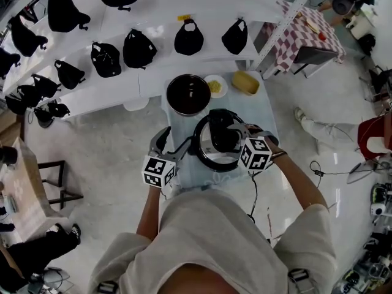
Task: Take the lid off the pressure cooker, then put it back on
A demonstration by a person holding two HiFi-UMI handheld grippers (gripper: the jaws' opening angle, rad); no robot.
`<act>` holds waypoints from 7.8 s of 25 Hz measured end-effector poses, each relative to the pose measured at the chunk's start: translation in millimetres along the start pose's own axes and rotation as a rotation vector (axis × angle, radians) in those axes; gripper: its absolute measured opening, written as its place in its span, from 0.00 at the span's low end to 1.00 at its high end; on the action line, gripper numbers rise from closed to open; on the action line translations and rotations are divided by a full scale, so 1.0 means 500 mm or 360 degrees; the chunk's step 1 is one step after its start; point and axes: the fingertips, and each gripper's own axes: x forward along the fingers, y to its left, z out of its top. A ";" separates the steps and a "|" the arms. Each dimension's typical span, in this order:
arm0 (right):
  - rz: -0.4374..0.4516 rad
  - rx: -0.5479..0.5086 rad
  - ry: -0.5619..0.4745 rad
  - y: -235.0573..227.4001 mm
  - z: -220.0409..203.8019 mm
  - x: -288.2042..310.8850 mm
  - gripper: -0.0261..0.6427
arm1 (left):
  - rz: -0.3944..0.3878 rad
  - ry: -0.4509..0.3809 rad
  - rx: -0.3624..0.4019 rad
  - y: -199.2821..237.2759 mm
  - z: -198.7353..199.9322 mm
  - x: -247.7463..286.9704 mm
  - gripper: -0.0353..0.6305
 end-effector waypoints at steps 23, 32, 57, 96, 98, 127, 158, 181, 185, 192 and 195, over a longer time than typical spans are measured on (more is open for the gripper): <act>0.0531 -0.0045 0.0390 0.001 -0.021 0.081 0.51 | 0.0151 -0.0047 -0.0116 0.061 -0.010 -0.058 0.53; 0.0515 -0.0070 0.0406 0.003 -0.012 0.085 0.48 | 0.0141 -0.0046 -0.0118 0.057 -0.009 -0.046 0.53; 0.0448 0.0221 0.0444 -0.012 -0.010 0.088 0.44 | 0.0142 -0.0051 -0.0090 0.067 0.003 -0.052 0.53; 0.0172 0.0810 0.0397 -0.051 -0.024 -0.009 0.44 | -0.0002 -0.0023 -0.0014 0.008 0.021 -0.016 0.53; 0.0145 0.0842 0.0389 -0.052 -0.036 -0.027 0.44 | -0.0041 -0.0020 0.0000 -0.005 0.025 0.000 0.53; -0.0240 0.1870 0.0542 0.160 -0.517 -0.266 0.44 | -0.0727 0.0116 0.0232 -0.352 0.038 0.221 0.53; -0.0067 0.1986 0.0584 0.171 -0.681 0.169 0.44 | -0.0371 0.0221 0.0297 -0.277 0.044 0.176 0.53; -0.0829 0.2088 -0.0453 0.033 -0.474 -0.094 0.45 | -0.0390 0.0151 0.0267 -0.256 0.061 0.185 0.53; -0.1070 0.1976 -0.0695 0.004 -0.382 -0.204 0.45 | -0.0354 0.0100 0.0270 -0.233 0.083 0.176 0.53; -0.1404 0.1639 -0.1052 -0.032 -0.210 -0.384 0.44 | -0.0269 0.0001 0.0294 -0.197 0.133 0.147 0.53; -0.1461 0.1548 -0.1121 -0.043 -0.168 -0.419 0.44 | -0.0233 -0.0046 0.0300 -0.184 0.153 0.134 0.53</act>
